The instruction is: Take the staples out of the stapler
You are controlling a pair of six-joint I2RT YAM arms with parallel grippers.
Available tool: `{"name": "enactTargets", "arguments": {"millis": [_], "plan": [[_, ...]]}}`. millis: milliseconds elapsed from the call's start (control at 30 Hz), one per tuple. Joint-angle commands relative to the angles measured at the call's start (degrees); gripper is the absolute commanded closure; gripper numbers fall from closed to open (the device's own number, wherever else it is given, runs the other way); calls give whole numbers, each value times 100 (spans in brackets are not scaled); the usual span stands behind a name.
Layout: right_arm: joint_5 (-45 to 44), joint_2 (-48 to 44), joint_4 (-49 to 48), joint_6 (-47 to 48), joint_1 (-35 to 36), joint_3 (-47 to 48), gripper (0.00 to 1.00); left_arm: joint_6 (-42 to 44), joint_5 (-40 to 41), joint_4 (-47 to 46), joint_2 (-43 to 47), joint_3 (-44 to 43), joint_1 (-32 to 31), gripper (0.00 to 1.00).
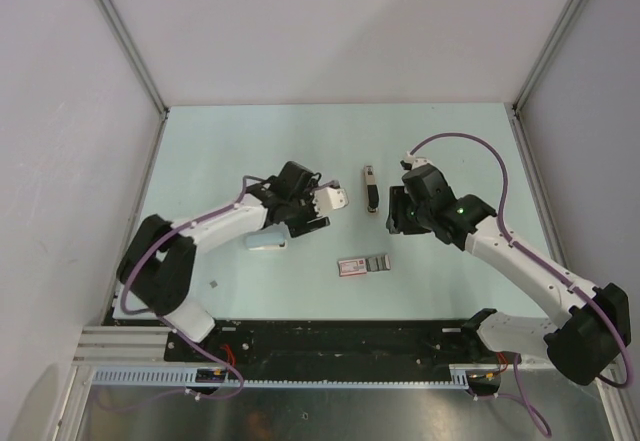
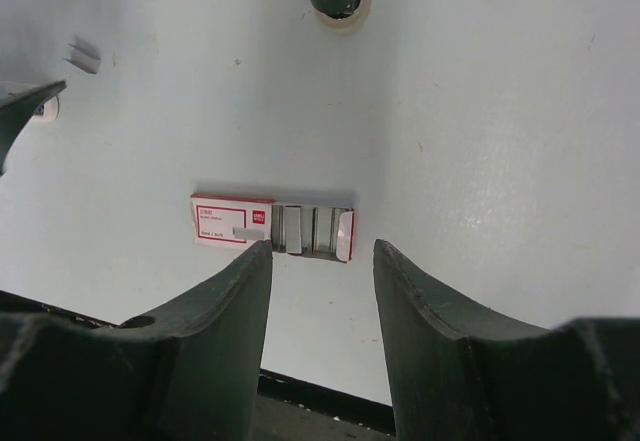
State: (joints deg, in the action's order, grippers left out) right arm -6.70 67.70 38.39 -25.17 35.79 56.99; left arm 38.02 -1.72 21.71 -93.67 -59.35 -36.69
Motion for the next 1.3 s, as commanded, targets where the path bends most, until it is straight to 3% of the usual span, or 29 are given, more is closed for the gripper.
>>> {"name": "enactTargets", "arguments": {"millis": [0,400,633,1067,1267], "plan": [[-30,-164,-82,82,-36,-21,50,930,-1094,400,536,244,-13,25],[7,-259,-60,51,-59,-30,50,2575,-1739,789,81,226,280,30],[40,-367,-88,53,-69,-70,49,3459,-1611,1018,-217,-44,439,30],[303,-434,-206,234,-251,-191,49,3819,-1692,1183,-715,-485,462,31],[392,-495,-219,280,-419,-224,49,4006,-1551,1524,-922,-658,465,38]]}}
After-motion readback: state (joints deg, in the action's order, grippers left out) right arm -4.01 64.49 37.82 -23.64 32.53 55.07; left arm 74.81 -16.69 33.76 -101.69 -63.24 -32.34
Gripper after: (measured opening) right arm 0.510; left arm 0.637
